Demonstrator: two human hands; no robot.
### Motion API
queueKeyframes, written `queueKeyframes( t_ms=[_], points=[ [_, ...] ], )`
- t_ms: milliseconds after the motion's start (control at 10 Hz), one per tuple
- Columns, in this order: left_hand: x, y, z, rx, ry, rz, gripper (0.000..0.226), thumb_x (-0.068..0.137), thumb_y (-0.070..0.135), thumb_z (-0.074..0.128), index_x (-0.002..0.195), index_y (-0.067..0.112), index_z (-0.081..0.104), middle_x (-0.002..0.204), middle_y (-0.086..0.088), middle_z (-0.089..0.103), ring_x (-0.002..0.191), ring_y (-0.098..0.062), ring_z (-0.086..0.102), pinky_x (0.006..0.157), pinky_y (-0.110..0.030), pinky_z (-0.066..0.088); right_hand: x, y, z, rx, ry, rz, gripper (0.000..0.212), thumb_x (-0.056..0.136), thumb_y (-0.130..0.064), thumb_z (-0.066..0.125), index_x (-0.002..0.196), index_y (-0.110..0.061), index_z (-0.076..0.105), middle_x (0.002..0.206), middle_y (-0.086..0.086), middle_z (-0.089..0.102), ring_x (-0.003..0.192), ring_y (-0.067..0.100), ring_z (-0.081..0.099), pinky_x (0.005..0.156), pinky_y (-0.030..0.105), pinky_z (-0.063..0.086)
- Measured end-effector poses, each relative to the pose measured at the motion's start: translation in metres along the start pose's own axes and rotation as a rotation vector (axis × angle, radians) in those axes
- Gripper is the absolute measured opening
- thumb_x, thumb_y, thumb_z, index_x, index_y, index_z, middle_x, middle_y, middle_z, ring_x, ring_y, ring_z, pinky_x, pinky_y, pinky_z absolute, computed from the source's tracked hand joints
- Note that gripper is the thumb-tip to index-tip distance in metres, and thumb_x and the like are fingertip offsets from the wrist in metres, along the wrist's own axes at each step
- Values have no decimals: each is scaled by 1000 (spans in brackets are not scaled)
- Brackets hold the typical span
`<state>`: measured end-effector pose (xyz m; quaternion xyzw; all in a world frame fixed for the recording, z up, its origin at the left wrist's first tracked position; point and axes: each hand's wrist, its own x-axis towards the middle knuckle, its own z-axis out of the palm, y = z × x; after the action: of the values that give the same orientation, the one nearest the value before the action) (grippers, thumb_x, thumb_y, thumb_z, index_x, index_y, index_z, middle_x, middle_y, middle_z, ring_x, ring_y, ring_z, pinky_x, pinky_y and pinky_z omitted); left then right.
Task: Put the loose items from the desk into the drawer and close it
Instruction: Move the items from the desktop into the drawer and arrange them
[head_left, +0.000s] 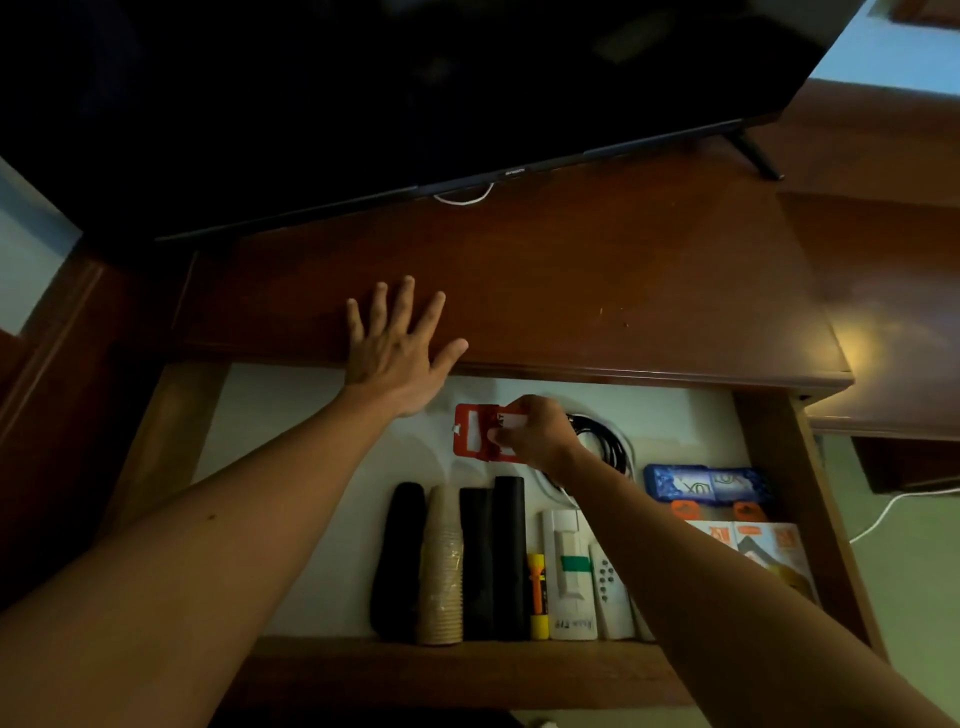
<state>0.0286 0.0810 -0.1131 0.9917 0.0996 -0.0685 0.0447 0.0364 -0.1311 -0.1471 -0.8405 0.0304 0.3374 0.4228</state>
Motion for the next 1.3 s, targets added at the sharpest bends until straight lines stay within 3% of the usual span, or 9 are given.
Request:
queueKeyframes(
  t_ms=[300,600,800,1100,1300],
  points=[
    [2,-1,8,-9,107,1,77,92,75,5,158,36,7,169,-7,0,153,-39,-2,119,-65,3,19,5,5,-140,-54,60,41,84,-19,79,121,-14,61,107,2,61,100,20,58,64,22,43],
    [4,0,11,2,143,-4,78,91,75,4,158,36,10,168,-8,4,153,-39,3,118,-66,7,18,0,11,-481,-11,-92,42,86,-29,76,125,-19,62,124,8,60,113,26,60,94,37,52],
    [3,1,12,4,142,-5,77,92,75,6,158,36,10,168,-8,4,153,-39,3,118,-66,7,16,3,20,-782,42,-136,52,85,-50,71,129,-23,63,133,11,46,126,34,41,102,48,46],
    [4,-1,12,-6,144,-2,78,92,75,7,158,35,13,168,-8,7,153,-39,4,117,-67,8,18,0,18,-902,-80,-314,51,88,-40,69,136,-29,53,135,5,52,127,30,43,107,52,36],
    [4,-1,13,-5,142,-3,77,92,75,8,158,35,14,168,-8,8,153,-39,4,117,-66,7,16,-1,14,-906,-112,-309,52,91,-41,65,139,-29,52,137,6,51,129,30,43,109,54,33]
  ],
)
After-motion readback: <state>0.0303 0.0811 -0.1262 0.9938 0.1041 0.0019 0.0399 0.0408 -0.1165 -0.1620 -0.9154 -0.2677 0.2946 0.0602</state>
